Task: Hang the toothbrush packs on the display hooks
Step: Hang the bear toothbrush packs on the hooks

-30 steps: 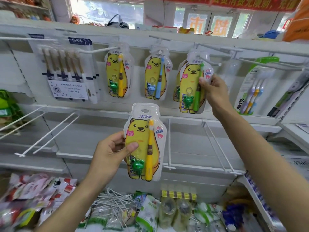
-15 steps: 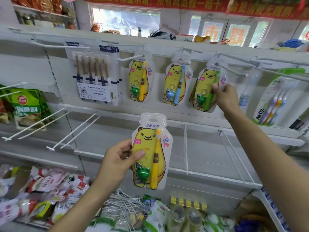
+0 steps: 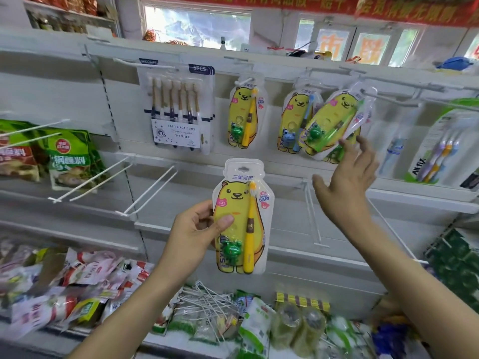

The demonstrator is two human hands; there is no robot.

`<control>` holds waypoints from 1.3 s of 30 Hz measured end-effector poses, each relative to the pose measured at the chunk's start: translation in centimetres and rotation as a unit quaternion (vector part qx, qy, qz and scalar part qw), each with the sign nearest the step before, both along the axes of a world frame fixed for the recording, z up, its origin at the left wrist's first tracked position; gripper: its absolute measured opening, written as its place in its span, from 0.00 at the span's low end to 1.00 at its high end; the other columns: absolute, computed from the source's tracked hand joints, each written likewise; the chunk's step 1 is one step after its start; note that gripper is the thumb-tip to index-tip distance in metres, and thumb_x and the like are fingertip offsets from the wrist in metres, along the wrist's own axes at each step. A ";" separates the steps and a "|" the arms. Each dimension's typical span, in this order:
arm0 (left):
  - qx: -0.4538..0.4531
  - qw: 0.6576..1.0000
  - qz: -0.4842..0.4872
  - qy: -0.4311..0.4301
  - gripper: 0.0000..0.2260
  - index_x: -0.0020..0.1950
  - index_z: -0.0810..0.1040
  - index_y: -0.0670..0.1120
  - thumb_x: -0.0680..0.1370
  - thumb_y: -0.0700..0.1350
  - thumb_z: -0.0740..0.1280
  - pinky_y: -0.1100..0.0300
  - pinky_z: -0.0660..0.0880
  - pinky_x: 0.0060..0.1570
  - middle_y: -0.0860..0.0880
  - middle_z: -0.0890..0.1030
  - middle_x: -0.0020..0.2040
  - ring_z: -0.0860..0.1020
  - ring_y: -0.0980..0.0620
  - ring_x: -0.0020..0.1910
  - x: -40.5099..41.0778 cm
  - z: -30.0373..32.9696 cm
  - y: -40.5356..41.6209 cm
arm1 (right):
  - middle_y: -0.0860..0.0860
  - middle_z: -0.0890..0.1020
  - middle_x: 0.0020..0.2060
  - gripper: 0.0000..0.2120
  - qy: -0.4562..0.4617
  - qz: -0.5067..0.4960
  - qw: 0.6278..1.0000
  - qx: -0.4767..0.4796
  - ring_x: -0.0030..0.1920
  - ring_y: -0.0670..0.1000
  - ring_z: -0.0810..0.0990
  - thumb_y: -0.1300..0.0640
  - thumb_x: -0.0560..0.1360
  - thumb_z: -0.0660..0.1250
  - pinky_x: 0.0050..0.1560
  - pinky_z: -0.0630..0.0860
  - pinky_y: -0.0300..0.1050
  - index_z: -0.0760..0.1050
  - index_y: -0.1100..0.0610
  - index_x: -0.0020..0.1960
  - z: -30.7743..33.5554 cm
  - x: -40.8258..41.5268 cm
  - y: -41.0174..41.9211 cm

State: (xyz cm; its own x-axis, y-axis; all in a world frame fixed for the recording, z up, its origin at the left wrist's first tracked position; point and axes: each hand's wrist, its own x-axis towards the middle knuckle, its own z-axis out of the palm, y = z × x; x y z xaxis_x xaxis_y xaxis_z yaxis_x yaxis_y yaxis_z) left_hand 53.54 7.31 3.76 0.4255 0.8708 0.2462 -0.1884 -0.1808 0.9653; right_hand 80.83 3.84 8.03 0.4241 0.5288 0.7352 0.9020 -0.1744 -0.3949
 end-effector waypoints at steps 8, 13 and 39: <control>0.016 1.000 0.008 0.017 0.09 0.54 0.82 0.48 0.75 0.42 0.71 0.54 0.82 0.42 0.50 0.87 0.49 0.84 0.48 0.46 -2.8 0.6 0.6 | 0.47 0.85 0.47 0.16 0.274 0.375 0.880 -0.098 0.50 0.48 0.83 0.43 0.75 0.71 0.53 0.80 0.54 0.79 0.51 0.56 1.3 -10.2 -3.4; 0.024 1.000 0.005 0.008 0.09 0.54 0.82 0.49 0.75 0.41 0.71 0.54 0.81 0.41 0.50 0.87 0.49 0.83 0.48 0.45 -3.0 1.2 0.9 | 0.53 0.86 0.44 0.17 0.343 0.406 0.844 -0.072 0.43 0.50 0.82 0.54 0.69 0.75 0.41 0.78 0.44 0.78 0.55 0.56 1.1 -11.4 -2.4; 0.080 0.996 -0.023 0.034 0.05 0.48 0.83 0.39 0.74 0.32 0.72 0.53 0.83 0.42 0.42 0.85 0.40 0.83 0.44 0.39 -1.9 1.9 7.0 | 0.53 0.88 0.42 0.05 0.322 0.371 0.868 0.075 0.42 0.52 0.87 0.64 0.77 0.70 0.40 0.81 0.43 0.80 0.62 0.53 6.9 -11.1 2.8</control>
State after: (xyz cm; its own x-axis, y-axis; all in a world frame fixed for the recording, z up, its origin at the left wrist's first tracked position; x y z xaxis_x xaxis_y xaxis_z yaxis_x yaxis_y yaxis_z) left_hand 51.69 14.28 5.66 0.4852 0.8013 0.3500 -0.1353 -0.3267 0.9354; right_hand 69.74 6.69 14.91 0.3565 0.7508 0.5560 0.3275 0.4569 -0.8270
